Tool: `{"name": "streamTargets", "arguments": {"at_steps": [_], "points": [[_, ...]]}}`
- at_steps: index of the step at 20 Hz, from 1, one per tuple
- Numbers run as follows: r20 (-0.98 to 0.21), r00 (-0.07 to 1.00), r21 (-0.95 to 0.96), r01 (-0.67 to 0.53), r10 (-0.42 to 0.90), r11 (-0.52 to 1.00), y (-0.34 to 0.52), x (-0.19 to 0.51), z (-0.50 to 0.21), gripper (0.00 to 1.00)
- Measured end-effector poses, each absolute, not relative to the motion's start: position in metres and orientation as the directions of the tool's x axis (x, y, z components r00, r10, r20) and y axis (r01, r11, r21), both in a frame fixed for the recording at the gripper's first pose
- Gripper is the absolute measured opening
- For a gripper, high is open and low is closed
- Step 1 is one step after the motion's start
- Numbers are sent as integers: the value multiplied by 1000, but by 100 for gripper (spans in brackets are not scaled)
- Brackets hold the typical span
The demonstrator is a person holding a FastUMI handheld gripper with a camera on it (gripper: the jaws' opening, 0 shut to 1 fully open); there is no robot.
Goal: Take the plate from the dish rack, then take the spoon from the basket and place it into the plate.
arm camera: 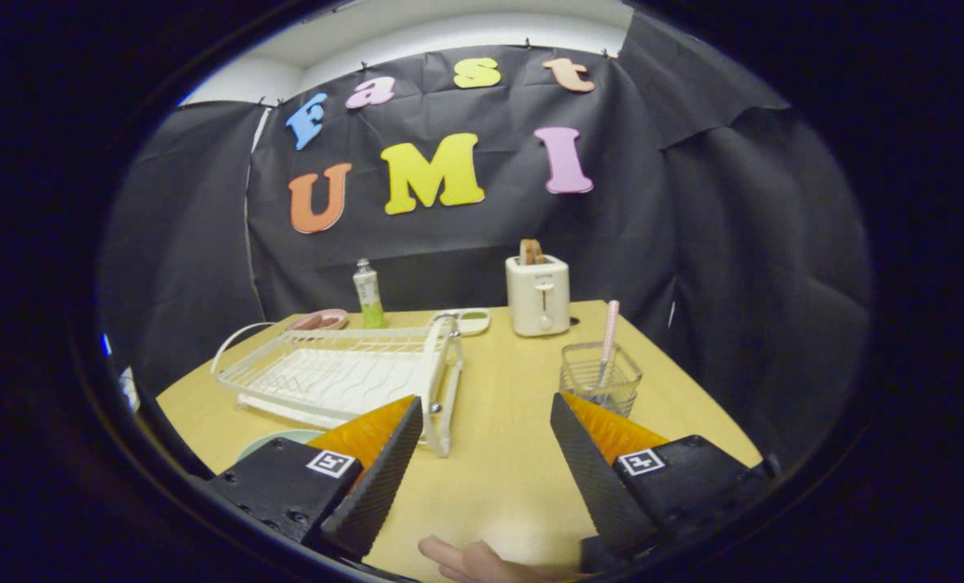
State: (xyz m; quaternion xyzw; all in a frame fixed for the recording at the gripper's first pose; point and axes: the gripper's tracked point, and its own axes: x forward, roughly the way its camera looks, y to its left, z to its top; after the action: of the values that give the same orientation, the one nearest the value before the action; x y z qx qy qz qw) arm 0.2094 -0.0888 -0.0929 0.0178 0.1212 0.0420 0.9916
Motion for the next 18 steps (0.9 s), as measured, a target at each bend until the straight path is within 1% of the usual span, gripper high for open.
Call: {"name": "streamTargets", "arguments": {"at_steps": [4,5,10,11,12,14,15,17,18], "points": [[-165,986,-37,21,-27,999,-136,256,-69,100],[-167,985,-37,35,-40,999,-145,269,-67,100],[-245,968,-2,53,-52,999,-170,335,-76,100],[-247,967,-6,59,-59,998,-174,346,-77,100],[-232,972,6,38,-35,999,-170,359,-75,100],[-247,969,26,33,-25,999,-172,379,-79,99],[-280,960,50,38,-22,998,-174,388,-84,98],[-339,940,115,64,-21,991,-177,403,-95,91],[-353,935,138,78,-25,987,-180,409,-97,79]]}}
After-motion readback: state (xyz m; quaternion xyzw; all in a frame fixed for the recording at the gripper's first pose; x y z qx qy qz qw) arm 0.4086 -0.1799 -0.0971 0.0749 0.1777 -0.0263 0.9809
